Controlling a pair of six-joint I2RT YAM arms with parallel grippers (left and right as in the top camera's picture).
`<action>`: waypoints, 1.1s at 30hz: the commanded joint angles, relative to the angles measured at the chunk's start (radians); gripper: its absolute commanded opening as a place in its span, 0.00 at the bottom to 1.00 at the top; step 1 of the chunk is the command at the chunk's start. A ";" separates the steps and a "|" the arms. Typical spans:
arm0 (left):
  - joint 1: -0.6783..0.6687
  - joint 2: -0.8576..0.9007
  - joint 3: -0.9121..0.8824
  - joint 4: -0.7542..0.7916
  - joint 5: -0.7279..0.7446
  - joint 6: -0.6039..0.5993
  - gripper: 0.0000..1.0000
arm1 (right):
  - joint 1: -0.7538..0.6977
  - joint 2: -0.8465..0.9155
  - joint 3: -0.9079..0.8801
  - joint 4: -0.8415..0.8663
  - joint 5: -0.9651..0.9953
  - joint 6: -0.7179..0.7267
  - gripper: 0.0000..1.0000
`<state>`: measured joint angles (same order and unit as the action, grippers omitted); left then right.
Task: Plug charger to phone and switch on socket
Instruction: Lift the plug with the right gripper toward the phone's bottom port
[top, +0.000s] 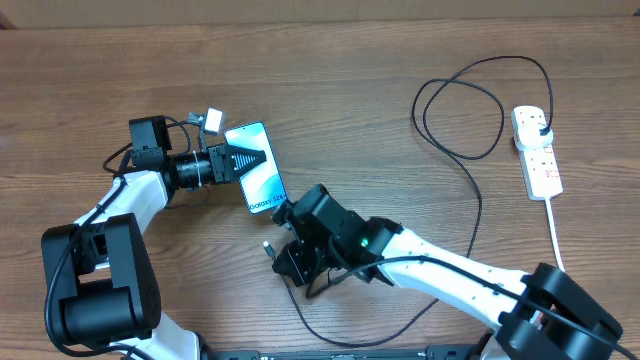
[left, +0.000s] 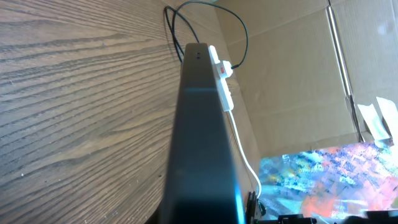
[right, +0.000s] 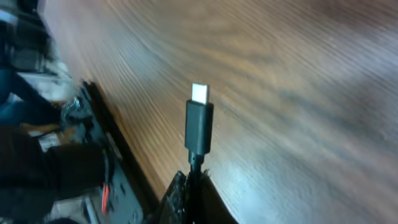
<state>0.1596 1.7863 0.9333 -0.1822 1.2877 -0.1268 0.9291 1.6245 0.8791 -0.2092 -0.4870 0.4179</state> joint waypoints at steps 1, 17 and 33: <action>0.005 0.005 -0.005 0.007 0.051 0.011 0.04 | -0.006 -0.011 -0.085 0.153 -0.031 0.020 0.04; 0.008 0.005 -0.005 -0.004 0.048 -0.072 0.04 | -0.027 -0.012 -0.155 0.359 0.060 0.137 0.04; 0.117 0.003 -0.005 -0.492 0.294 0.296 0.04 | -0.027 -0.155 -0.155 0.175 0.015 0.137 0.04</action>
<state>0.2798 1.7863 0.9318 -0.6189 1.4479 -0.0303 0.9047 1.5200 0.7273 -0.0128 -0.4652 0.5541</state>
